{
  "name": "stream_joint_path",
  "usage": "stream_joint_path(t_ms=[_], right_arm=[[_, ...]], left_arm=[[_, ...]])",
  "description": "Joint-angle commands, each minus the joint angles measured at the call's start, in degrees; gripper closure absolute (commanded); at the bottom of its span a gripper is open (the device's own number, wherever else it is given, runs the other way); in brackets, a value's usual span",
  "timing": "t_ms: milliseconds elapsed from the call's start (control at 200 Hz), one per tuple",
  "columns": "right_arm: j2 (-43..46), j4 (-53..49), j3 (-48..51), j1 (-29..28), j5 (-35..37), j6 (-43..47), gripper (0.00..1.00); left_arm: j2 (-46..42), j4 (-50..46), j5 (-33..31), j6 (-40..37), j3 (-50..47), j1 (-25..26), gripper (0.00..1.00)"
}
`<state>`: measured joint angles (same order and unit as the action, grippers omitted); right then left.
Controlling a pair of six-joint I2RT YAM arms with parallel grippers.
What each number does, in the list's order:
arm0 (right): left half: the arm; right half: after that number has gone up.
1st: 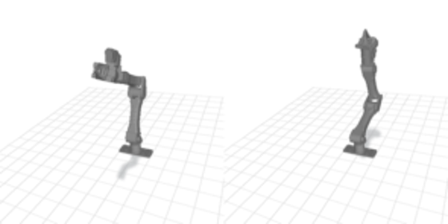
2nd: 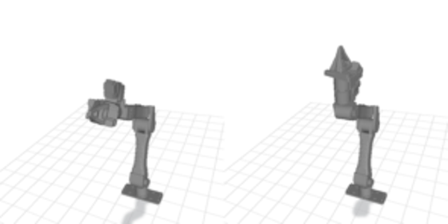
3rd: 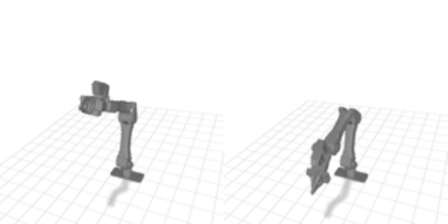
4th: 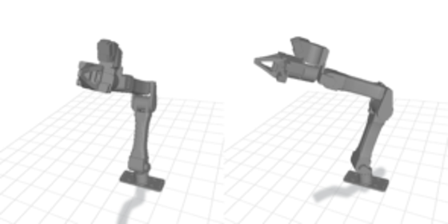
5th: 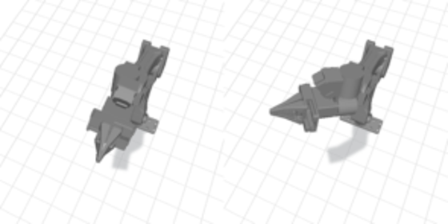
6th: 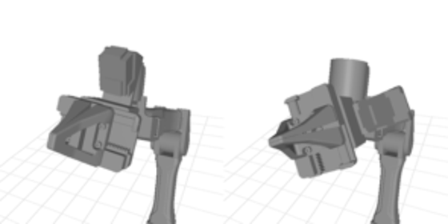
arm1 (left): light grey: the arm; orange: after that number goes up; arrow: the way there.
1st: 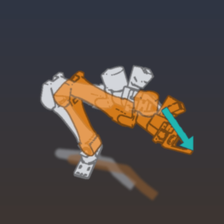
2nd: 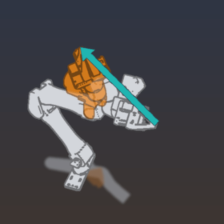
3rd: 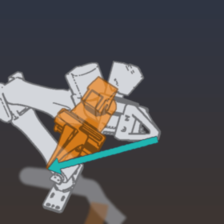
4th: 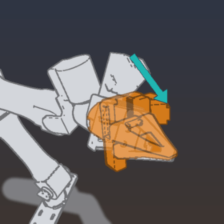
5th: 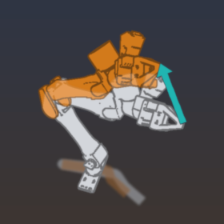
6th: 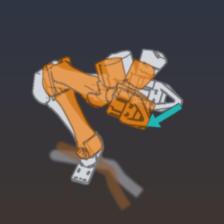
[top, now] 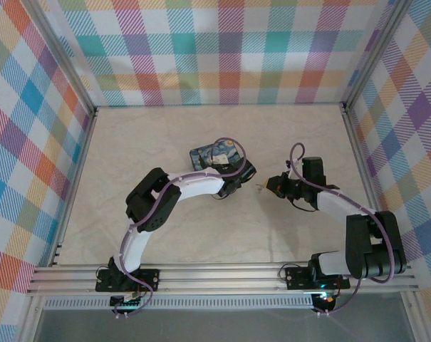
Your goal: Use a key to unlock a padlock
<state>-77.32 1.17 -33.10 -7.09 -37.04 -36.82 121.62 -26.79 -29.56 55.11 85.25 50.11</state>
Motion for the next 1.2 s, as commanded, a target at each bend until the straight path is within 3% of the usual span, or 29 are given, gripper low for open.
stream_joint_path(t_ms=[0, 155, 305, 490, 770, 1015, 1195], right_arm=[[0.48, -1.07, -0.36, -0.21, -1.96, 0.88, 1.00], [1.55, -0.97, 0.62, -0.55, -2.07, 0.62, 1.00], [2.03, 0.24, 1.50, -1.40, -2.57, -0.25, 1.00], [3.23, 3.02, 1.55, -6.21, -4.75, -1.12, 1.00], [5.44, 19.06, 5.46, -7.90, -4.09, -9.23, 1.00], [1.49, 33.74, 6.41, -11.80, -2.05, -10.97, 1.00], [-1.05, 41.39, 5.90, -12.24, -0.34, -12.77, 1.00]], left_arm=[[-1.55, 1.30, -0.56, 0.00, -1.17, -0.69, 0.66], [-2.26, 0.59, 0.09, 0.29, -0.61, -1.03, 0.76], [-4.30, -0.02, 4.63, 1.99, -0.42, -2.32, 0.83], [-7.14, -2.33, 17.64, 1.71, 3.21, -5.22, 0.86], [-8.49, -6.49, 41.29, 5.69, 6.88, -12.40, 0.90], [-11.14, -4.44, 54.57, 12.21, 7.00, -15.59, 0.93], [-13.74, -3.47, 58.01, 14.93, 5.89, -16.99, 0.93]])
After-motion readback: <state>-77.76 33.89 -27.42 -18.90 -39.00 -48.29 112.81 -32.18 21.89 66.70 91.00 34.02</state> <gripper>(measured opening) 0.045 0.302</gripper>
